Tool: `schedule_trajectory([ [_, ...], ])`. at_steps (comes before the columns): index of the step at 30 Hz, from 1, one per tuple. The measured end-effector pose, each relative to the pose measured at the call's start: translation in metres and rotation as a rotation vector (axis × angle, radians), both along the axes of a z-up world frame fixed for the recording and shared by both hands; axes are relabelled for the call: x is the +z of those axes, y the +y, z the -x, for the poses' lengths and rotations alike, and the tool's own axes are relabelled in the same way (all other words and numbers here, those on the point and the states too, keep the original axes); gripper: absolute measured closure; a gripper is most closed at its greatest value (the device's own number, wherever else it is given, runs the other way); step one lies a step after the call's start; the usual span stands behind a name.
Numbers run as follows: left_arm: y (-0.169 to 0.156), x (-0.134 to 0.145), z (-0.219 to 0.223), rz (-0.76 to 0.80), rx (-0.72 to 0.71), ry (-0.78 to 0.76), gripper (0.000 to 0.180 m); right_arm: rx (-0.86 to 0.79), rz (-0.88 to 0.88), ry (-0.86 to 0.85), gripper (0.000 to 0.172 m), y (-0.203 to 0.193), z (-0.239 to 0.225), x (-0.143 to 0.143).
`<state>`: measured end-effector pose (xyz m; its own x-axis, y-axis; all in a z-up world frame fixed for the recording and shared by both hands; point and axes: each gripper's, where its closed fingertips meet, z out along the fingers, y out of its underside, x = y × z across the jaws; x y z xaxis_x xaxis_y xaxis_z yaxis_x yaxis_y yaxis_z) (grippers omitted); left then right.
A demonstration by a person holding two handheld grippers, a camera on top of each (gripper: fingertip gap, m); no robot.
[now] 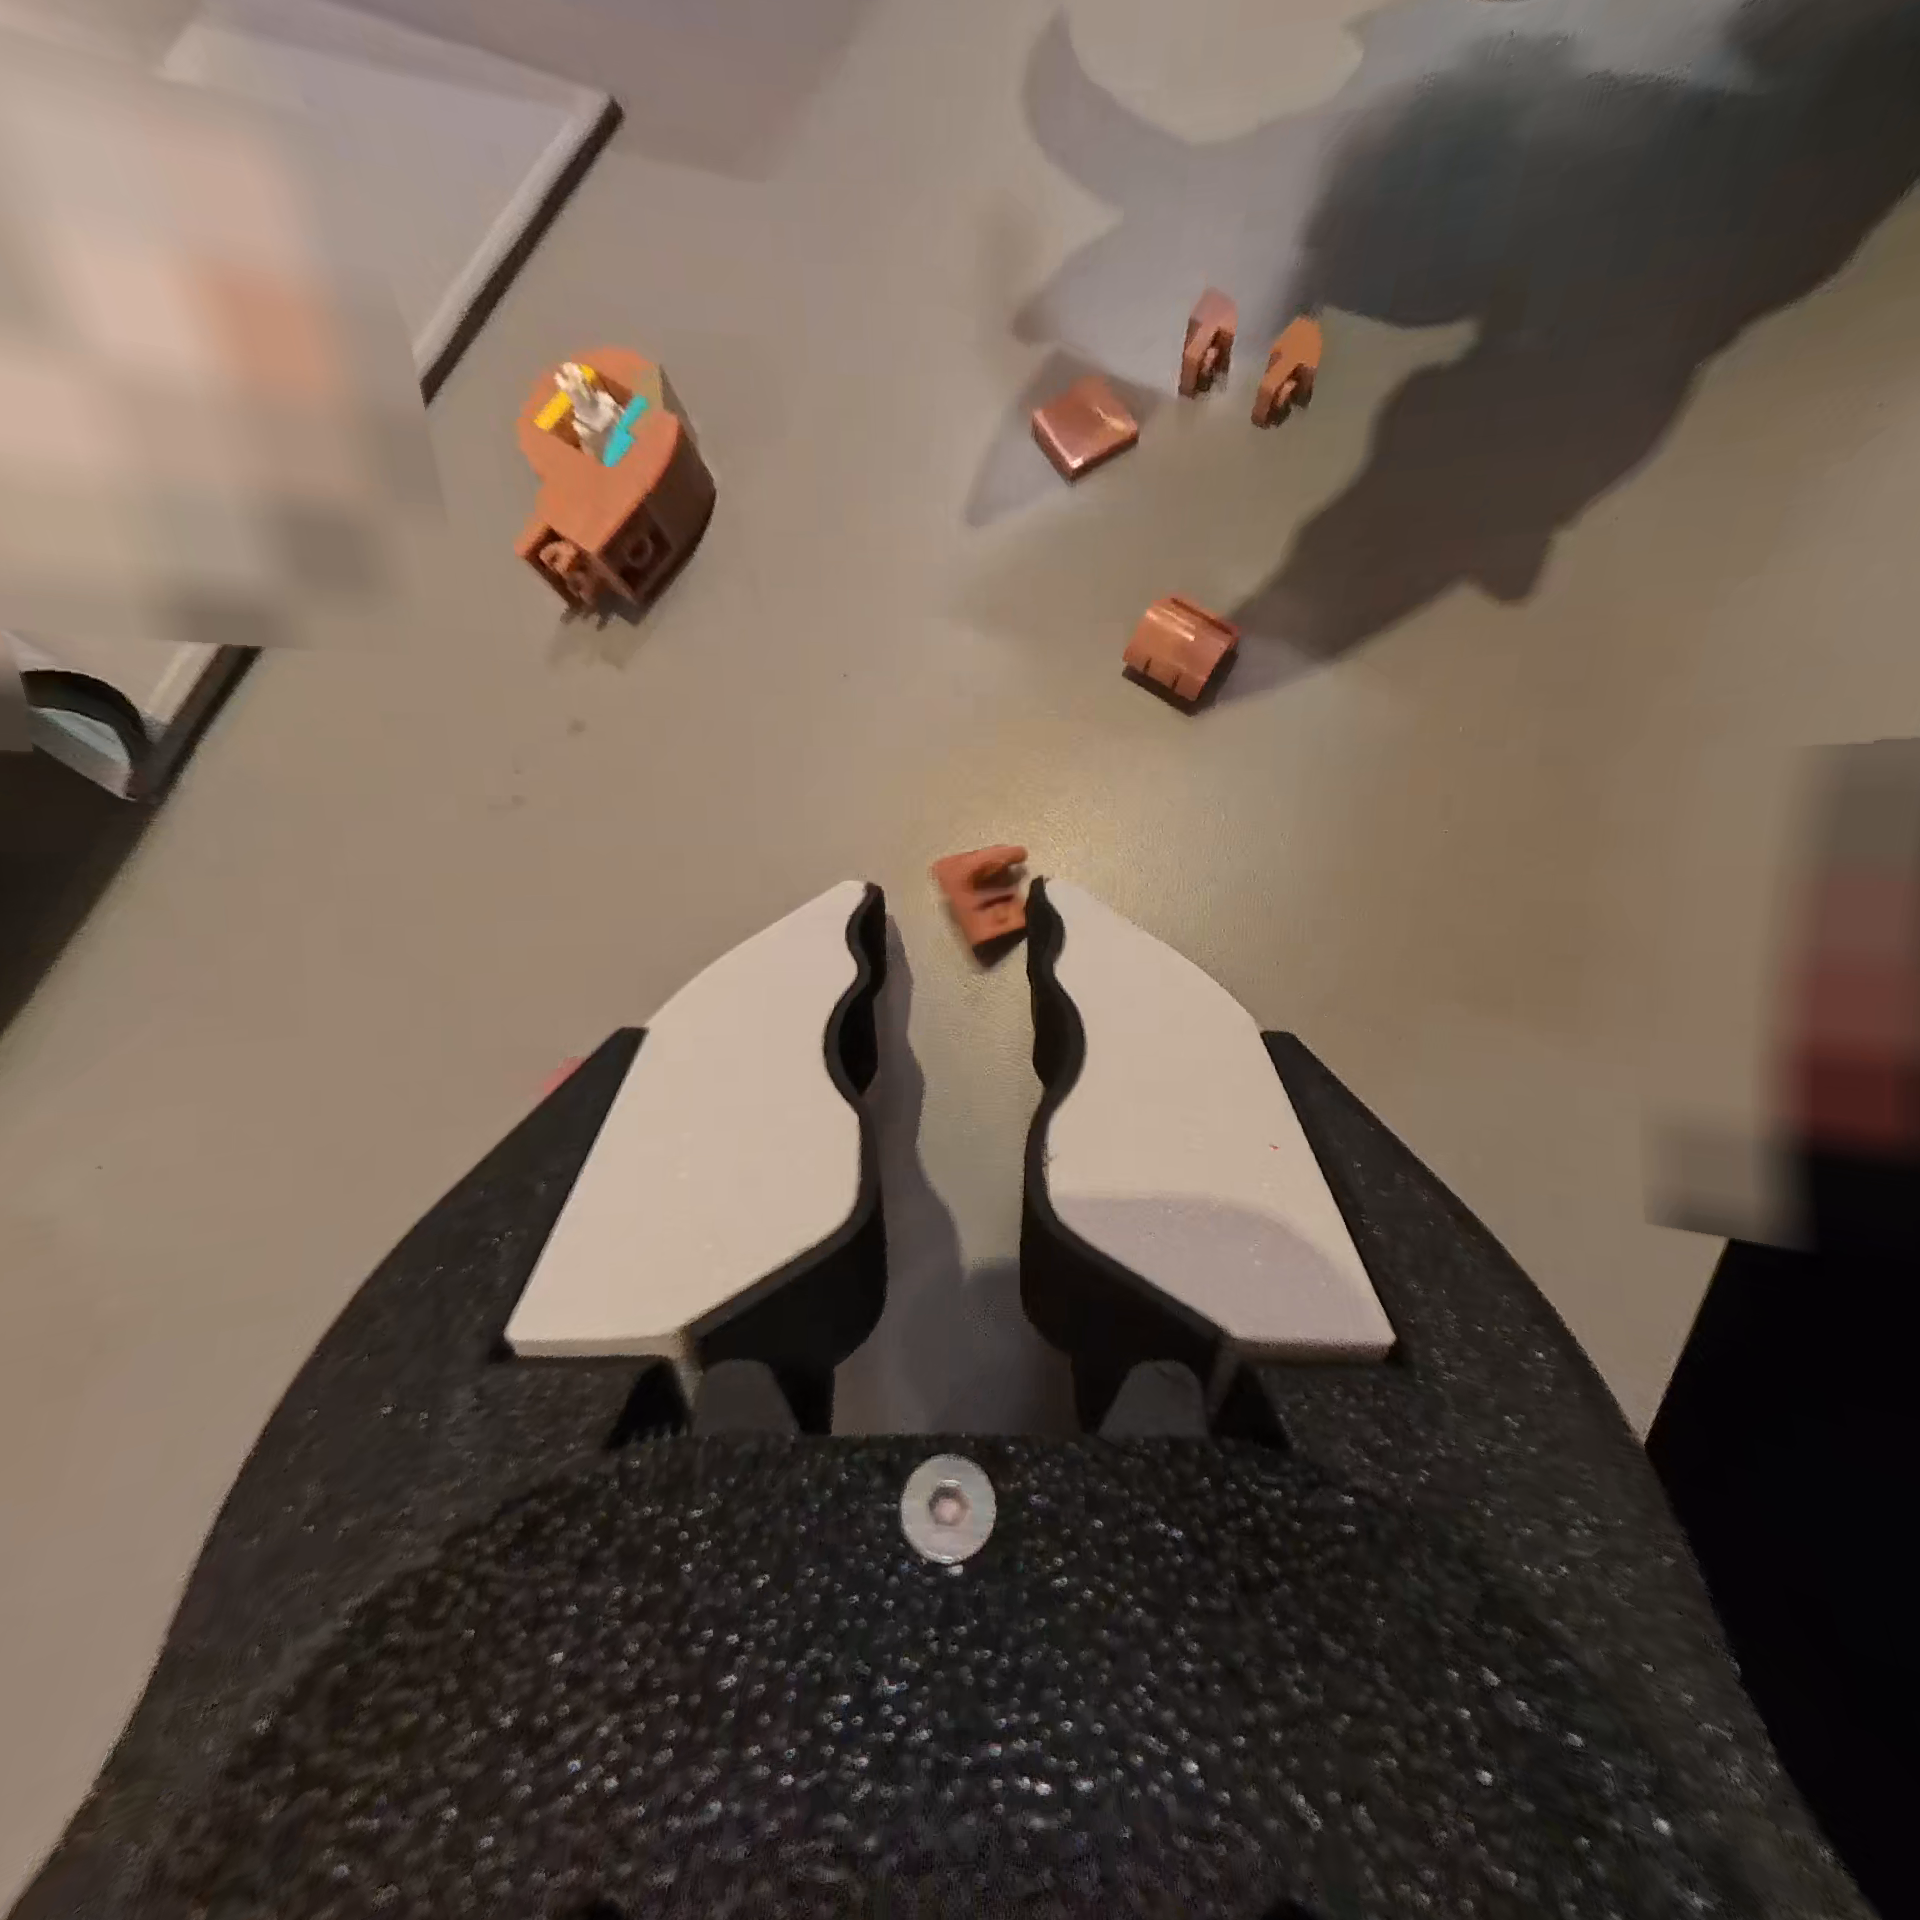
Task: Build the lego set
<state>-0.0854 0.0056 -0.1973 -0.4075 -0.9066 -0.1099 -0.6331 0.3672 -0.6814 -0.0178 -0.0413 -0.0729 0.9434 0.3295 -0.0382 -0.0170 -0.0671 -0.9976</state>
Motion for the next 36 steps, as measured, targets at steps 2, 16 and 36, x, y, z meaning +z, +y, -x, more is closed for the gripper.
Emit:
schedule_trajectory([
  [2,-0.002,-0.002,-0.001,0.000,-0.002,0.018,0.158,0.008,0.008,0.002,0.122,0.001,0.002,-0.003],
  [16,-0.003,0.014,-0.015,0.096,-0.039,-0.074,0.177,0.038,0.054,-0.029,0.121,0.006,0.003,-0.013],
  [36,0.032,0.100,-0.103,-0.276,-0.360,-0.761,0.177,0.068,0.126,-0.140,0.126,0.051,-0.028,-0.023],
])
